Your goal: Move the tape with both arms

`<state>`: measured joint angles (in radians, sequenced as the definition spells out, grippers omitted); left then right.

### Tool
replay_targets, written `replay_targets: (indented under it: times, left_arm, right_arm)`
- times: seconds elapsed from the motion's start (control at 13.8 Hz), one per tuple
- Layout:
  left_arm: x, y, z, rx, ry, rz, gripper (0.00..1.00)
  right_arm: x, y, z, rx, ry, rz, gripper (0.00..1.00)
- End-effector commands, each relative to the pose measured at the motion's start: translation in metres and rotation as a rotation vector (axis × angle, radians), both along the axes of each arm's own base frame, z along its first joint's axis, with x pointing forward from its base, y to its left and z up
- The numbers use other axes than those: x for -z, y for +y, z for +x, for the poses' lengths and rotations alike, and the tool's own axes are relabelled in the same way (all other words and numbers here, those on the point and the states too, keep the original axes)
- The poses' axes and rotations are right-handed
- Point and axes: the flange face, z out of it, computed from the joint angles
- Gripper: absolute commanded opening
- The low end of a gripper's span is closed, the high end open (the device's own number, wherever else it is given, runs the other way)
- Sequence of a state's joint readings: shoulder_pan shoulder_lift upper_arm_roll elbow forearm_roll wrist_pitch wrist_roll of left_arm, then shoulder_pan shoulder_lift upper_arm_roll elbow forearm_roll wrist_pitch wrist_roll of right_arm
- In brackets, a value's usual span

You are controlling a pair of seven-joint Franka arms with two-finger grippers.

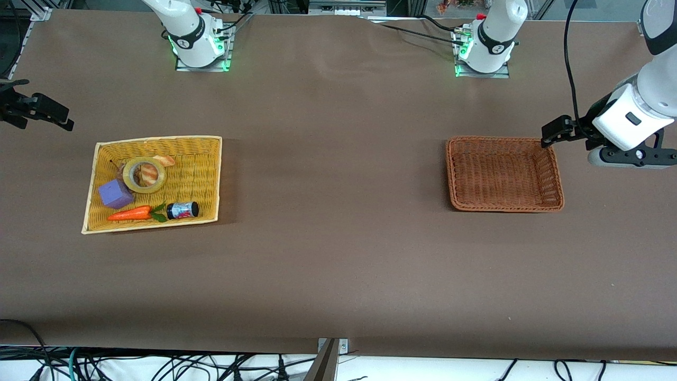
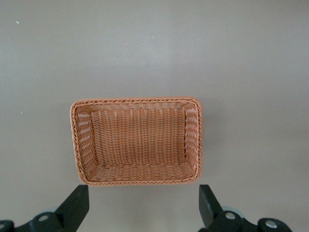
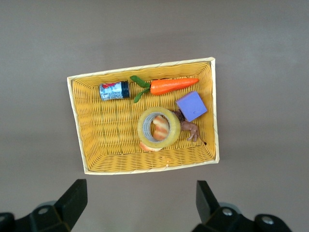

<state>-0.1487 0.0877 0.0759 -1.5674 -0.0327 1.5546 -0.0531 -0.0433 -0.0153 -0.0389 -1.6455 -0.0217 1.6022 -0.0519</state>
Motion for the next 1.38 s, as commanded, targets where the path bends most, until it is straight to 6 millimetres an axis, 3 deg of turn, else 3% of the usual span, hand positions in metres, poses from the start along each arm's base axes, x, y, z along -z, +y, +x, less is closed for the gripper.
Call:
replay_targets:
  times: [0.0, 1.31]
  left_arm:
    - [-0.0005, 0.0050, -0.0020, 0.015, 0.004, -0.012, 1.00]
    - [0.0017, 0.0115, -0.0058, 0.006, 0.025, -0.011, 1.00]
  right_arm:
    - [-0.0050, -0.0001, 0.0025, 0.008, 0.000, -0.005, 1.00]
    - [-0.0026, -0.0021, 0.0044, 0.002, 0.002, -0.006, 1.00]
